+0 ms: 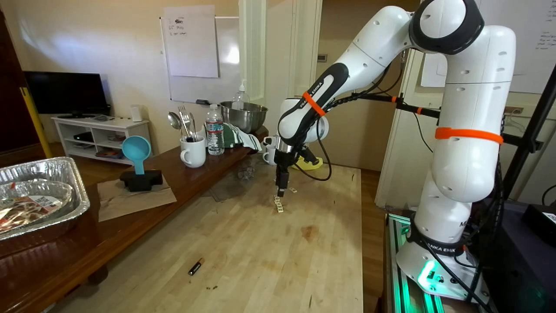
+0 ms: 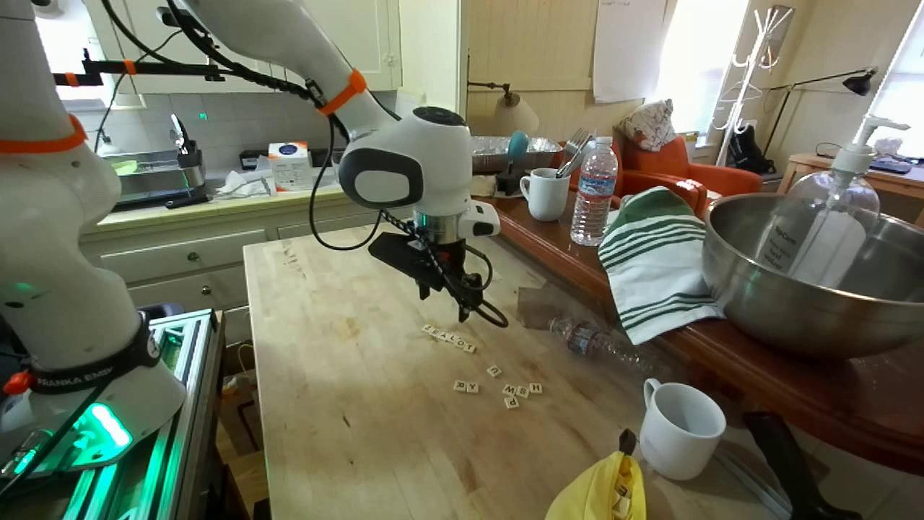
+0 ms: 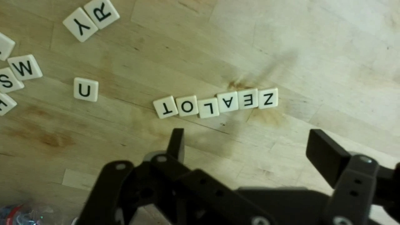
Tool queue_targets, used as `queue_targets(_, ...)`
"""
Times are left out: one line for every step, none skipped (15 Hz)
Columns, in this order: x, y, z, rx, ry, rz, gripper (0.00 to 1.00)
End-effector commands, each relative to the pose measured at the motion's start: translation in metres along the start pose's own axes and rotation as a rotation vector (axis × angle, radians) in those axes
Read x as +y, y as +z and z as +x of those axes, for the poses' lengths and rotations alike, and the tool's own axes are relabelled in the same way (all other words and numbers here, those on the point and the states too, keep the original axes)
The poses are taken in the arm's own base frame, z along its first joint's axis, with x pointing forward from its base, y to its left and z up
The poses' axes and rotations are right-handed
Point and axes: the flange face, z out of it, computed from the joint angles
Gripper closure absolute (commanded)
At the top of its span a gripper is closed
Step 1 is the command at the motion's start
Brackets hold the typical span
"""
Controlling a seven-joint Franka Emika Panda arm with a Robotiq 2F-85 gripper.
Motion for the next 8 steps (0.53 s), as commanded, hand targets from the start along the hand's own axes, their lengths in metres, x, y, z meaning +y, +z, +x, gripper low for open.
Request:
queue_targets(-0.0098,-0.0061,-0.0055,-0.001,-0.043,-0.014,0.00)
queue_targets(-0.0104,-0.0064,-0.0053,0.001,-0.043,-0.018,0.00)
queue_targets(-0.0049,-0.0027,0.0006,-0.001,-0.018,-0.004,0.00)
queue_targets(-0.0054,-0.0033,0.0011,0.000,-0.020,-0.005,0.00)
queue_targets(-0.0052,-0.0036,0.0014,0.000,-0.020,-0.005,0.00)
queue_targets(-0.0049,-0.0037,0.0014,0.000,-0.019,-0.006,0.00)
queue_targets(-0.0046,-0.0038,0.0012,0.000,-0.019,-0.006,0.00)
queue_targets(-0.0045,-0.0038,0.0011,0.000,-0.018,-0.006,0.00)
